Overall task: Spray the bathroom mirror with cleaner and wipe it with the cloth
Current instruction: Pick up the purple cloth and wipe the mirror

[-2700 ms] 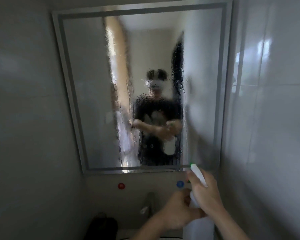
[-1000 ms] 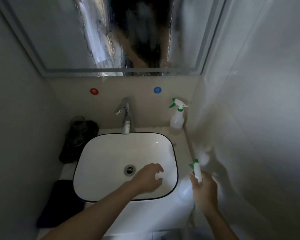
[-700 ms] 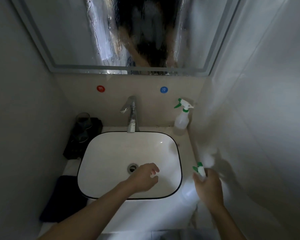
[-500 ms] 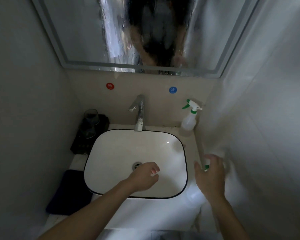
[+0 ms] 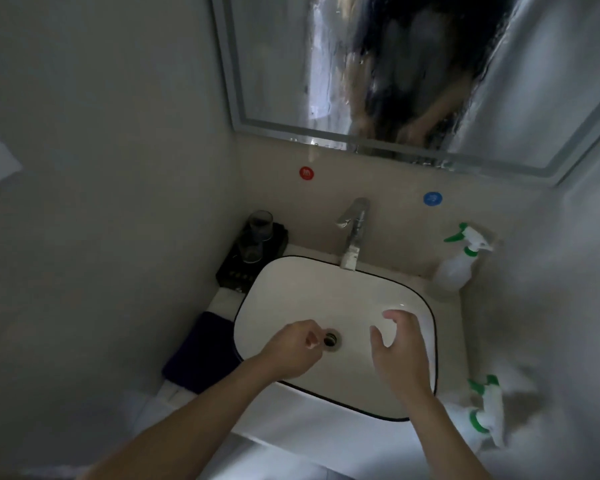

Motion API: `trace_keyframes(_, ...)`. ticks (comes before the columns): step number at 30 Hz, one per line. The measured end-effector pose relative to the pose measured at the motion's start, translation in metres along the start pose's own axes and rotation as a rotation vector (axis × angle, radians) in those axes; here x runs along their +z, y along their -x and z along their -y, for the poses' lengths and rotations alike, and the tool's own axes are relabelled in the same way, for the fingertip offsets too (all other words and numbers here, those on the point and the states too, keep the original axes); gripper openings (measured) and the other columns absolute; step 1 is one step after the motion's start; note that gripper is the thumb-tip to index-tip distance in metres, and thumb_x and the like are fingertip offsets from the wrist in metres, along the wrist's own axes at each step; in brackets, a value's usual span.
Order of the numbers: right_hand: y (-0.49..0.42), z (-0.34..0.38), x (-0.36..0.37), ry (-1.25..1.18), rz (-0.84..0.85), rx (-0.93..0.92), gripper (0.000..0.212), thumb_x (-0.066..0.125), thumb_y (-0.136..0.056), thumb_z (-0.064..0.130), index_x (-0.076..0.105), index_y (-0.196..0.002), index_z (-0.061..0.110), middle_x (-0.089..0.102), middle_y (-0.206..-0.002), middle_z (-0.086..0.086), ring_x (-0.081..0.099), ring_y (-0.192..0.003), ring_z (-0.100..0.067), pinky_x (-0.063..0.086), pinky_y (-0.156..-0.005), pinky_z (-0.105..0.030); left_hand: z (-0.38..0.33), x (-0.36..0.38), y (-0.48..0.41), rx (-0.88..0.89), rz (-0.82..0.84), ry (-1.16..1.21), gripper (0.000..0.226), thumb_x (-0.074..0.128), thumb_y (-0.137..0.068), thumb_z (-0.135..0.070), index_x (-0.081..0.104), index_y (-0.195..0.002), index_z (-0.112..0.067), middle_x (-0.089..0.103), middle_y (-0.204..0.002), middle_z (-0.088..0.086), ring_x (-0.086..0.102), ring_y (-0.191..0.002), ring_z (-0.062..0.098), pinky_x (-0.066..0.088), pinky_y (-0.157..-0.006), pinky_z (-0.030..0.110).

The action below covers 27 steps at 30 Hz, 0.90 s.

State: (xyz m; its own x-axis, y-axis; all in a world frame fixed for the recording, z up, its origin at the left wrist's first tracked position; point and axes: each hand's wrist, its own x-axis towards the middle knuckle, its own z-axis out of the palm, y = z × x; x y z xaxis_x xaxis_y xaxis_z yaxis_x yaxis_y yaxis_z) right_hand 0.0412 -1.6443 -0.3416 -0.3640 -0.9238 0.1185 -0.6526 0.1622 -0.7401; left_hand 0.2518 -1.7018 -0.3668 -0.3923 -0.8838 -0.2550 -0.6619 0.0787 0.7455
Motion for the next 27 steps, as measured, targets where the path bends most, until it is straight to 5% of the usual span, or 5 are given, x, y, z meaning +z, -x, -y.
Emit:
trace_keyframes(7, 0.002, 0.042, 0.055, -0.020, 0.184, -0.138, 0.030, 0.072, -0.091, 0.006, 0.064, -0.119, 0.001, 0.062, -0.118, -0.014, 0.059, -0.080, -0.007, 0.046, -0.077, -0.023, 0.040, -0.038, 0.038, -0.128, -0.133, 0.049, 0.021, 0.063, -0.096, -0.025, 0.065, -0.117, -0.020, 0.064, -0.111, -0.003, 0.061, -0.102, 0.013, 0.050, -0.088, 0.022)
trace_keyframes(10, 0.007, 0.064, 0.086, -0.015, 0.284, -0.161, 0.029, 0.071, -0.093, 0.015, 0.063, -0.121, 0.008, 0.060, -0.121, -0.007, 0.065, -0.096, -0.024, 0.054, -0.085, -0.040, 0.059, -0.054, 0.062, -0.197, -0.197, 0.076, 0.023, 0.062, -0.097, -0.024, 0.064, -0.119, -0.019, 0.062, -0.113, -0.003, 0.060, -0.105, 0.013, 0.050, -0.091, 0.023)
trace_keyframes(17, 0.034, 0.113, 0.157, -0.054, 0.509, -0.309, 0.027, 0.067, -0.096, 0.022, 0.060, -0.121, 0.013, 0.056, -0.119, 0.002, 0.057, -0.107, -0.015, 0.040, -0.084, -0.021, 0.107, -0.080, 0.125, -0.368, -0.353, 0.064, 0.029, 0.064, -0.094, -0.017, 0.067, -0.122, -0.011, 0.068, -0.122, 0.006, 0.064, -0.108, 0.020, 0.051, -0.093, 0.028)
trace_keyframes(23, 0.060, 0.136, 0.208, -0.047, 0.695, -0.388, 0.024, 0.065, -0.096, 0.014, 0.064, -0.120, 0.009, 0.059, -0.121, -0.007, 0.061, -0.108, -0.023, 0.048, -0.090, -0.028, 0.146, -0.078, 0.169, -0.513, -0.423, 0.082, 0.037, 0.065, -0.092, -0.015, 0.064, -0.128, -0.011, 0.064, -0.129, 0.009, 0.062, -0.109, 0.021, 0.034, -0.079, 0.009)
trace_keyframes(27, 0.075, 0.134, 0.238, 0.030, 0.802, -0.406, 0.019, 0.063, -0.096, 0.013, 0.067, -0.114, 0.009, 0.059, -0.119, -0.008, 0.062, -0.104, -0.025, 0.045, -0.081, -0.028, 0.165, -0.072, 0.176, -0.572, -0.408, 0.079, 0.047, 0.066, -0.093, -0.018, 0.056, -0.138, -0.014, 0.053, -0.144, 0.008, 0.056, -0.125, 0.024, 0.033, -0.091, 0.012)
